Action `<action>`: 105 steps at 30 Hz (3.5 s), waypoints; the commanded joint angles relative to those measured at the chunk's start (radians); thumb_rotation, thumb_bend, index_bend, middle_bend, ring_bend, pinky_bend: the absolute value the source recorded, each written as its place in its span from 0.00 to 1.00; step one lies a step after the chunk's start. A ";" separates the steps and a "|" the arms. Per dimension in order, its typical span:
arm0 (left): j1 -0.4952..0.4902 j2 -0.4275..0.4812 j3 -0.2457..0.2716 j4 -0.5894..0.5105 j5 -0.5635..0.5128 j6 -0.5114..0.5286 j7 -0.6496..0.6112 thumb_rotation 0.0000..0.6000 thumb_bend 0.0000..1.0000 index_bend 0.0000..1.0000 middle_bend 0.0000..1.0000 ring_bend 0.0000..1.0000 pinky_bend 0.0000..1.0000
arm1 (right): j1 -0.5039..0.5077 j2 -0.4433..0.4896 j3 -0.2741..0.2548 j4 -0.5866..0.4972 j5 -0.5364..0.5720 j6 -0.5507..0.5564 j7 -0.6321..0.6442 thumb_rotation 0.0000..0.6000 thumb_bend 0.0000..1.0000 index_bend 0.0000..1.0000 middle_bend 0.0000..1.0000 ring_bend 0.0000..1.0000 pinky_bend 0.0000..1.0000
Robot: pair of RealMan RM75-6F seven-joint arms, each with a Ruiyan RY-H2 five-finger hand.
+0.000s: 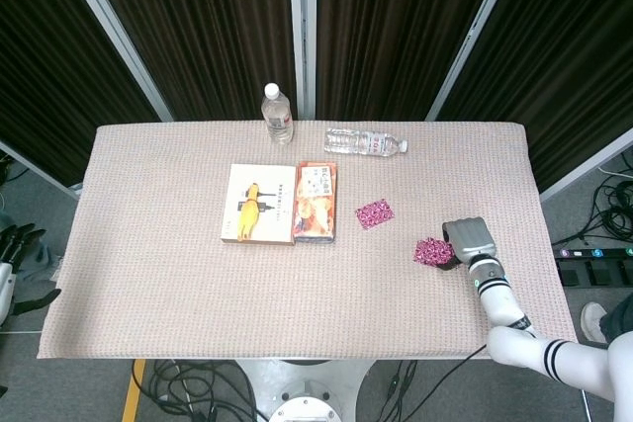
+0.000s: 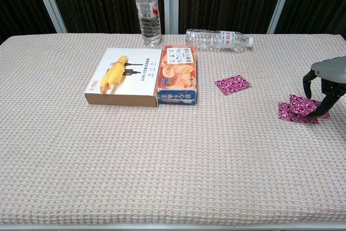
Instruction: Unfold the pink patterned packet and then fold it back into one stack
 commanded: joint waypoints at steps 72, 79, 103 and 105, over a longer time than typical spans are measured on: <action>0.000 0.014 0.007 -0.017 0.005 0.004 0.010 1.00 0.00 0.21 0.22 0.09 0.27 | 0.174 -0.167 0.084 0.259 -0.172 -0.094 -0.108 0.73 0.00 0.39 0.96 0.99 0.93; -0.002 0.017 0.011 -0.004 0.002 -0.011 -0.001 1.00 0.00 0.21 0.22 0.09 0.27 | 0.249 -0.263 0.107 0.443 -0.278 -0.202 -0.022 0.77 0.00 0.35 0.96 0.99 0.93; -0.015 0.006 0.001 0.046 -0.023 -0.048 -0.041 1.00 0.00 0.21 0.22 0.09 0.27 | 0.359 -0.414 0.127 0.740 -0.436 -0.430 0.168 0.78 0.00 0.33 0.96 0.98 0.93; -0.016 0.005 -0.001 0.046 -0.025 -0.050 -0.040 1.00 0.00 0.21 0.22 0.09 0.27 | 0.363 -0.409 0.127 0.739 -0.445 -0.441 0.175 0.79 0.00 0.34 0.96 0.99 0.93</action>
